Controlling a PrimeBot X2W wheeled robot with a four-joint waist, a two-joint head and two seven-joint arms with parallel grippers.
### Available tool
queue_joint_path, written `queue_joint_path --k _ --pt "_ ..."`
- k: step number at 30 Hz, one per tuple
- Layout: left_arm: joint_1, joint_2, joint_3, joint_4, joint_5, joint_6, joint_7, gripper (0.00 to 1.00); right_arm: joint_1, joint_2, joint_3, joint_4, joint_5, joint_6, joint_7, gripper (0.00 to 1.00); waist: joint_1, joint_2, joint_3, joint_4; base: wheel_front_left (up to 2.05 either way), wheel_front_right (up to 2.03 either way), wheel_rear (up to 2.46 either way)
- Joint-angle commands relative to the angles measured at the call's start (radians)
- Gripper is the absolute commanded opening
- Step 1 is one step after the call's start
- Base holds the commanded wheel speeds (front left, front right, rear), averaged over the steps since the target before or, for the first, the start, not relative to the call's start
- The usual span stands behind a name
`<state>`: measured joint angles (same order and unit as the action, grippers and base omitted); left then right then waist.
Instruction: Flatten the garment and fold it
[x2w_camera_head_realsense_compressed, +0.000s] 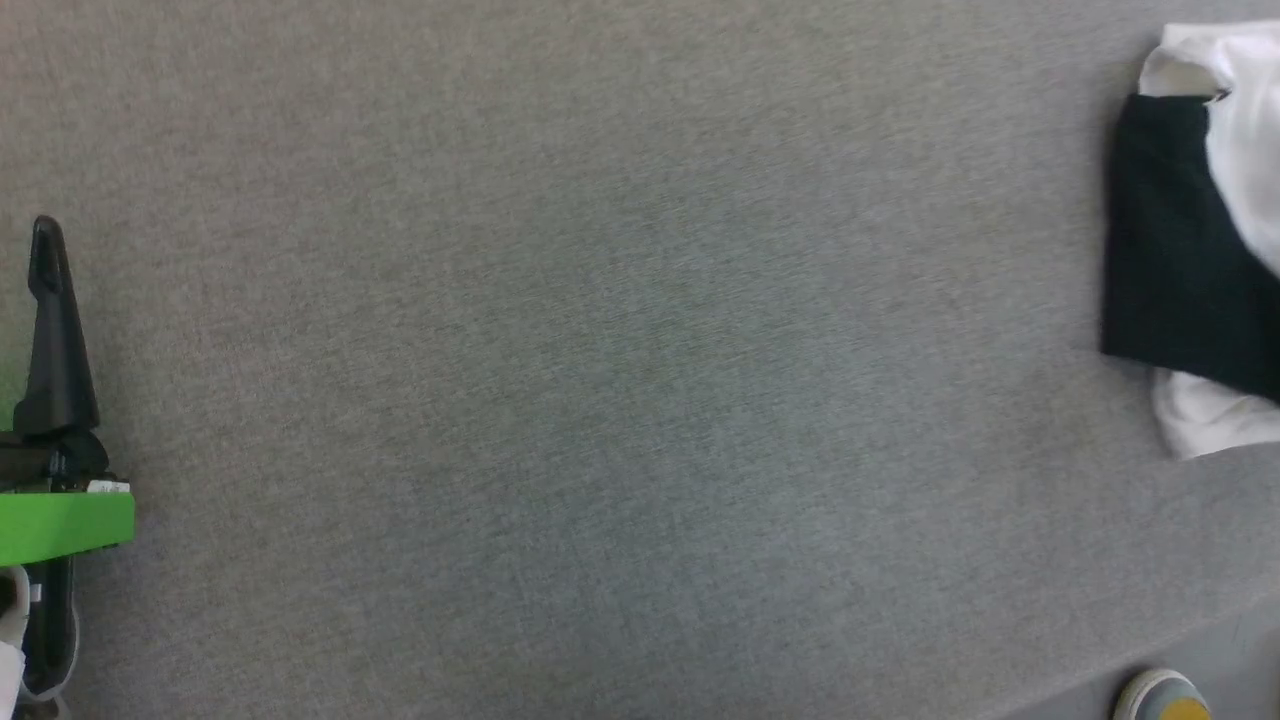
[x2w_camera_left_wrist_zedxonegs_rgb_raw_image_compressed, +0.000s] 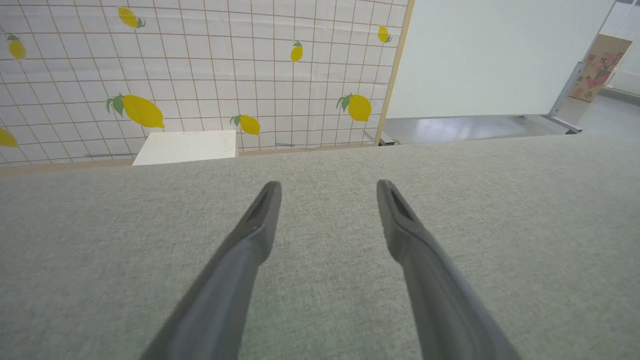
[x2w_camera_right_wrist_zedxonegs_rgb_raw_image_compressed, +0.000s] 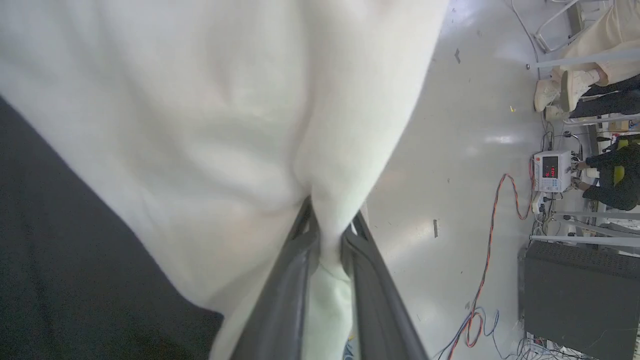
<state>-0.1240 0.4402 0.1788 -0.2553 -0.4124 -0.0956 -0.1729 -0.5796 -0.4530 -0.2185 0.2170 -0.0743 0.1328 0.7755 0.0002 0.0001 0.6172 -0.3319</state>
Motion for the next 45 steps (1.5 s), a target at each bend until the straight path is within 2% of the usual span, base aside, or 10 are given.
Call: queue_joint_path --k 1,3,9,14,23,28,34,36,40,45 --pt "-0.006 0.008 0.001 -0.003 -0.006 0.002 0.000 1.00 -0.026 -0.006 -0.006 -0.006 -0.022 -0.002 -0.032 0.00 -0.0002 -0.0001 0.021 0.024 0.00 0.00 0.00" --pt "-0.006 0.008 -0.001 -0.001 -0.008 0.002 -0.001 1.00 -0.037 -0.010 -0.021 -0.003 -0.031 -0.002 -0.053 1.00 -0.0002 -0.0001 0.021 0.028 0.00 0.00 0.00" --pt "-0.009 0.002 -0.013 0.015 -0.010 0.003 -0.009 1.00 -0.072 -0.021 -0.055 0.003 -0.051 -0.002 -0.119 1.00 -0.0002 -0.0001 0.003 0.038 0.00 0.00 0.00" --pt "-0.017 -0.020 -0.029 0.048 -0.011 0.007 -0.031 1.00 -0.117 -0.016 -0.058 -0.017 -0.013 -0.002 -0.217 1.00 -0.0002 -0.0001 -0.056 0.050 0.00 0.00 0.00" --pt "-0.004 -0.105 -0.022 0.134 -0.013 0.041 -0.077 1.00 -0.174 0.017 0.104 -0.057 0.078 -0.002 -0.484 1.00 -0.0002 -0.0001 -0.249 0.089 0.00 0.00 0.00" --pt "0.002 -0.157 -0.001 0.164 -0.002 0.065 -0.086 1.00 -0.191 0.117 0.175 -0.075 0.132 -0.002 -0.633 1.00 -0.0002 -0.0001 -0.344 0.131 0.00 0.00 0.00" --pt "0.007 -0.215 0.015 0.186 0.026 0.077 -0.088 1.00 -0.118 0.314 0.185 -0.106 0.185 -0.002 -0.825 1.00 -0.0002 -0.0001 -0.444 0.200 0.00 0.00 0.00" --pt "0.012 -0.234 0.016 0.193 0.041 0.080 -0.089 1.00 -0.070 0.352 0.193 -0.111 0.178 -0.002 -0.870 1.00 -0.0002 -0.0001 -0.472 0.224 0.00 0.00 0.00" --pt "0.017 -0.265 0.020 0.206 0.078 0.094 -0.089 1.00 0.041 0.396 0.199 -0.120 0.201 -0.002 -0.936 1.00 -0.0002 -0.0001 -0.520 0.267 0.00 0.00 0.00" --pt "0.023 -0.294 0.006 0.226 0.117 0.095 -0.089 1.00 0.182 0.402 0.211 -0.127 0.294 -0.002 -0.999 1.00 -0.0002 -0.0001 -0.562 0.306 0.00 0.00 0.00"
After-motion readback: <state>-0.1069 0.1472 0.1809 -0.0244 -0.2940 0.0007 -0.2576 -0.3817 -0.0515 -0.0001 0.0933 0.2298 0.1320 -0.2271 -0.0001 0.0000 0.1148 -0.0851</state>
